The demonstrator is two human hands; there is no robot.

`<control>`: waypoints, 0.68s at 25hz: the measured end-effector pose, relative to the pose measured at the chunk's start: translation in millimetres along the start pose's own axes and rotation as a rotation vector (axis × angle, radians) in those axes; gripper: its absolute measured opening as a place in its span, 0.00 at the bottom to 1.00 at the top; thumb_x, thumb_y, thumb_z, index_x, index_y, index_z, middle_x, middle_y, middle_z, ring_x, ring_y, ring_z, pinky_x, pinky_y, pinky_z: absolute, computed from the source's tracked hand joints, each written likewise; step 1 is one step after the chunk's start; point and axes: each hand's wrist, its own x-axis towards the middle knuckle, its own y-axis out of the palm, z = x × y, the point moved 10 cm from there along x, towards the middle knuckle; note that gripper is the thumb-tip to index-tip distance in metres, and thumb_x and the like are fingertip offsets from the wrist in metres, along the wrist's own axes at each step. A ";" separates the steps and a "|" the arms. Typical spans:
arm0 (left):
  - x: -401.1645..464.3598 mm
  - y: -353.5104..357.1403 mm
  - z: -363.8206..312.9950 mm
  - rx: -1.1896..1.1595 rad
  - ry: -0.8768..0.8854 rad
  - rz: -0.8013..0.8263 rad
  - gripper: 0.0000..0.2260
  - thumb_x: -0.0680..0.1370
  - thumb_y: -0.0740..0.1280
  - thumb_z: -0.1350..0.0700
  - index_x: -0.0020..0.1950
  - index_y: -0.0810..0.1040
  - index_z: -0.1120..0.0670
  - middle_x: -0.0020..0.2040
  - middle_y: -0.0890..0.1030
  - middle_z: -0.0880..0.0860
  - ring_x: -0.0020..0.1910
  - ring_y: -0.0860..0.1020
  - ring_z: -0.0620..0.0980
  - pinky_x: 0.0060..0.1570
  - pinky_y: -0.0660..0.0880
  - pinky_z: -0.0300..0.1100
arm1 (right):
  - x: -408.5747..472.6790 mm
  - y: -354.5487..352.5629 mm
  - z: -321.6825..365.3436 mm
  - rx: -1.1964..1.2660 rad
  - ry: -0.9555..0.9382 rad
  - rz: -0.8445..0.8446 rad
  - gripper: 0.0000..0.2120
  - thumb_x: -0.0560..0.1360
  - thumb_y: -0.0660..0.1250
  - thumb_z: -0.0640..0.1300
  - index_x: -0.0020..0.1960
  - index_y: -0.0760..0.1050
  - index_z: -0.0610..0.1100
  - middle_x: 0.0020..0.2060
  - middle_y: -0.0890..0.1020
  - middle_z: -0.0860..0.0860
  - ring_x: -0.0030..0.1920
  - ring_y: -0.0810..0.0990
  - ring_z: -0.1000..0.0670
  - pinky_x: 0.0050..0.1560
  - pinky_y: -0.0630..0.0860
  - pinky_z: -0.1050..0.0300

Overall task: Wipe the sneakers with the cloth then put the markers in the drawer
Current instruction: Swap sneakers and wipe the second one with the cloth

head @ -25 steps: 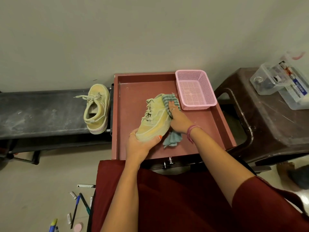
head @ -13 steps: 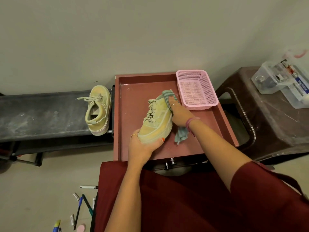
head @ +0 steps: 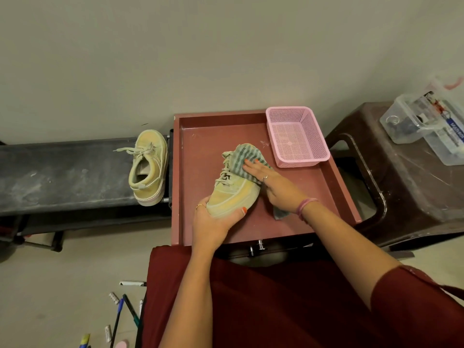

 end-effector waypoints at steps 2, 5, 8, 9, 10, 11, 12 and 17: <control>0.9 -2.1 2.6 -0.021 -0.023 -0.010 0.30 0.61 0.82 0.50 0.58 0.70 0.49 0.50 0.78 0.43 0.46 0.77 0.40 0.41 0.73 0.34 | 6.5 6.0 -3.5 0.066 0.132 -0.040 0.40 0.70 0.51 0.22 0.77 0.50 0.47 0.77 0.49 0.53 0.77 0.46 0.51 0.76 0.49 0.50; 2.1 -3.8 4.3 -0.036 -0.039 -0.019 0.28 0.64 0.81 0.52 0.58 0.72 0.52 0.47 0.78 0.41 0.44 0.77 0.37 0.37 0.72 0.31 | -2.1 17.7 14.6 0.121 0.281 -0.114 0.43 0.70 0.52 0.22 0.78 0.44 0.49 0.77 0.43 0.55 0.76 0.39 0.52 0.77 0.45 0.52; 3.1 -3.6 7.9 -0.060 -0.057 -0.012 0.26 0.64 0.80 0.53 0.58 0.75 0.54 0.46 0.80 0.43 0.42 0.78 0.37 0.32 0.71 0.25 | -32.3 32.3 51.7 0.177 0.104 -0.143 0.46 0.66 0.52 0.20 0.77 0.49 0.50 0.76 0.47 0.57 0.76 0.37 0.55 0.72 0.40 0.66; 3.3 -3.1 9.2 -0.066 -0.059 -0.009 0.26 0.64 0.80 0.54 0.58 0.75 0.54 0.46 0.80 0.43 0.42 0.78 0.37 0.32 0.71 0.25 | -42.1 36.0 56.9 0.201 0.055 -0.143 0.47 0.64 0.51 0.20 0.76 0.50 0.52 0.76 0.48 0.58 0.76 0.38 0.56 0.70 0.39 0.69; 2.8 -2.9 9.5 -0.066 -0.061 -0.005 0.25 0.64 0.81 0.54 0.57 0.75 0.53 0.46 0.81 0.44 0.42 0.79 0.37 0.32 0.71 0.25 | -47.9 38.0 57.0 0.214 0.031 -0.145 0.48 0.63 0.51 0.20 0.76 0.49 0.54 0.76 0.48 0.59 0.76 0.38 0.57 0.70 0.38 0.72; 2.1 -2.3 9.4 -0.069 -0.062 0.000 0.26 0.64 0.81 0.54 0.57 0.74 0.53 0.46 0.80 0.44 0.42 0.78 0.37 0.33 0.72 0.25 | -48.5 37.8 52.0 0.208 0.035 -0.147 0.49 0.63 0.51 0.19 0.76 0.48 0.54 0.76 0.48 0.60 0.75 0.38 0.59 0.69 0.38 0.73; 2.0 -1.6 9.8 -0.070 -0.058 0.007 0.26 0.64 0.81 0.55 0.57 0.73 0.52 0.47 0.80 0.44 0.43 0.78 0.38 0.34 0.73 0.27 | -45.1 36.0 42.5 0.188 0.063 -0.146 0.50 0.63 0.51 0.19 0.76 0.47 0.54 0.76 0.46 0.61 0.75 0.37 0.60 0.70 0.38 0.72; 2.4 -0.3 12.9 -0.092 -0.075 0.036 0.26 0.65 0.80 0.56 0.58 0.73 0.54 0.50 0.80 0.46 0.45 0.78 0.40 0.37 0.73 0.29 | -8.2 25.7 -12.7 0.117 0.319 -0.104 0.50 0.67 0.55 0.20 0.76 0.35 0.51 0.74 0.35 0.58 0.74 0.36 0.56 0.77 0.45 0.49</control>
